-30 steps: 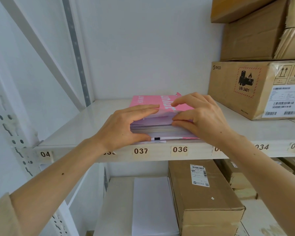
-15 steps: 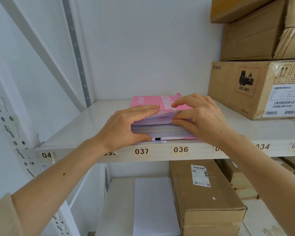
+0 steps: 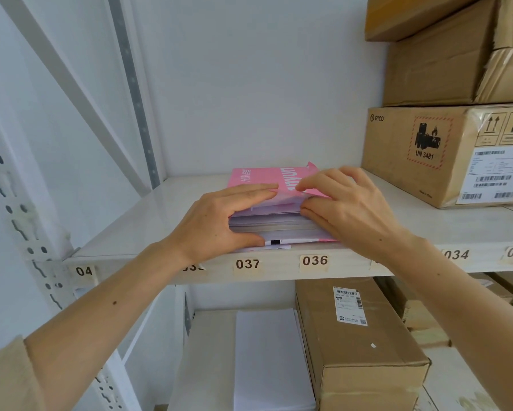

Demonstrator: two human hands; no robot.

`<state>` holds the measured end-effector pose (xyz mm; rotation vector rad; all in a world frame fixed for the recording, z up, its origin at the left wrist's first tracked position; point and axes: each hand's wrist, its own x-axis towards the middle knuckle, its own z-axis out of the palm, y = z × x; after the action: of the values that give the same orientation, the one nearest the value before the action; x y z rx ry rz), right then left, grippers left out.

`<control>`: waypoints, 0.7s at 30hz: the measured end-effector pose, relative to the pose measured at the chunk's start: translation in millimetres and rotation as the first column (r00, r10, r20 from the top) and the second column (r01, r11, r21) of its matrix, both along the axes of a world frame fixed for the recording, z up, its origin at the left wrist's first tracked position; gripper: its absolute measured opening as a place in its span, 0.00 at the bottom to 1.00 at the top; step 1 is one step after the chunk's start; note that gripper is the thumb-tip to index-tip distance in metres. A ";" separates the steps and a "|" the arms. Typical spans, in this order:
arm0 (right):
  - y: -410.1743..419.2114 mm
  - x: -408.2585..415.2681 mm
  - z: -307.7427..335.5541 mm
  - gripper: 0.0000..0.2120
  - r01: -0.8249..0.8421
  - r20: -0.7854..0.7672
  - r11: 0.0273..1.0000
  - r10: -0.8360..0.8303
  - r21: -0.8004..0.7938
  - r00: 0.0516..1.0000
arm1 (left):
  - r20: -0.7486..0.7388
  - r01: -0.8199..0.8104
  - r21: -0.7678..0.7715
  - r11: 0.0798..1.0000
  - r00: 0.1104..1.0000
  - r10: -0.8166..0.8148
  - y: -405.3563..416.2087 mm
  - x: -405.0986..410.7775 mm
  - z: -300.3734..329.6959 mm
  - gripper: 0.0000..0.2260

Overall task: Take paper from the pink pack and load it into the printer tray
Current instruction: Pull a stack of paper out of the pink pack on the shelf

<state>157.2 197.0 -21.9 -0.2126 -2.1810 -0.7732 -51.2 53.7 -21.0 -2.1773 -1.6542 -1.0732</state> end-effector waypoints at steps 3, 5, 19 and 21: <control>0.7 0.3 -1.2 0.06 0.002 0.017 0.999 -0.003 0.049 1.000 | -0.001 -0.001 0.005 1.000 1.000 0.001 0.1 -0.1 0.1 0.32; 1.3 0.2 -0.8 0.09 -0.012 0.019 0.999 0.011 0.029 1.000 | -0.006 -0.003 0.008 1.000 1.000 0.003 -0.1 -0.2 0.4 0.32; 4.5 1.2 -0.9 0.17 -0.070 0.003 0.977 0.072 -0.202 0.997 | -0.004 -0.008 -0.002 1.000 1.000 0.008 -1.3 0.5 0.9 0.33; 4.0 0.9 0.0 0.18 -0.062 0.005 0.971 0.065 -0.229 0.998 | 0.000 -0.008 -0.004 1.000 1.000 0.008 -1.3 0.7 0.8 0.33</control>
<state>158.1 201.0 -21.9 -0.2530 -2.2757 -0.4876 -50.6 52.4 -20.2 -2.1716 -1.6653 -1.0684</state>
